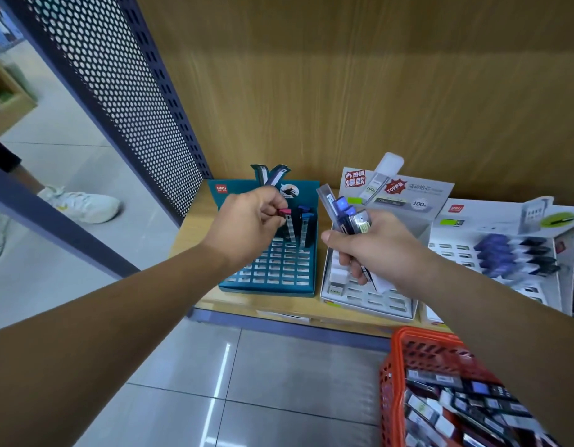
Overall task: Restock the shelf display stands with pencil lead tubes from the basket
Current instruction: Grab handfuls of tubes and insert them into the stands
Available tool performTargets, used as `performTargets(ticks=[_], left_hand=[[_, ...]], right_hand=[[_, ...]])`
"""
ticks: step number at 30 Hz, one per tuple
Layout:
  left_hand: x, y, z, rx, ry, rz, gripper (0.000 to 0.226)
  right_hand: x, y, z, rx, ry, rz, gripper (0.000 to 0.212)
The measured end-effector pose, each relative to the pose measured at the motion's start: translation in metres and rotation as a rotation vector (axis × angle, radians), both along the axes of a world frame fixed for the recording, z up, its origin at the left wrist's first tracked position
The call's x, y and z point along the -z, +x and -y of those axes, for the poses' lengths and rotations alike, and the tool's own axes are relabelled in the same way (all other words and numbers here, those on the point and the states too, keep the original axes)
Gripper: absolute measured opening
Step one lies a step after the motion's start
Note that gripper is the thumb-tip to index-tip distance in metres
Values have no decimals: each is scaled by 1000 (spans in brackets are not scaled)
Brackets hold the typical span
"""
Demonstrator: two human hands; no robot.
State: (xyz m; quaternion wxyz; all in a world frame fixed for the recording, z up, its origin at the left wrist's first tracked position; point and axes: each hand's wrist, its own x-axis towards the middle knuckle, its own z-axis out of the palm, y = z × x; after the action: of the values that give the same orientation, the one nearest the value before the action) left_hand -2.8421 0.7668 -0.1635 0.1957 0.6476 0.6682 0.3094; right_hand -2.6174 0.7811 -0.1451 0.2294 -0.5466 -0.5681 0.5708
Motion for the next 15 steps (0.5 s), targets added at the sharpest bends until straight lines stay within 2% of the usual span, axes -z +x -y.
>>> performTargets(ticks=[3,8,12,15], left_hand=[[2,5,-6,24,33,2,25],[9,4,-8,92,76,-92,19],[8,1,-6,64,92,-66,19],[4,3,-3,65,174,-140,20]], right_hand=[[0,0,0,-5,2,1,18],[1,1,0,-7,-3,16,19],[0,1,1,-9,-11,22,18],[0,1,1,-4,-10,9,18]])
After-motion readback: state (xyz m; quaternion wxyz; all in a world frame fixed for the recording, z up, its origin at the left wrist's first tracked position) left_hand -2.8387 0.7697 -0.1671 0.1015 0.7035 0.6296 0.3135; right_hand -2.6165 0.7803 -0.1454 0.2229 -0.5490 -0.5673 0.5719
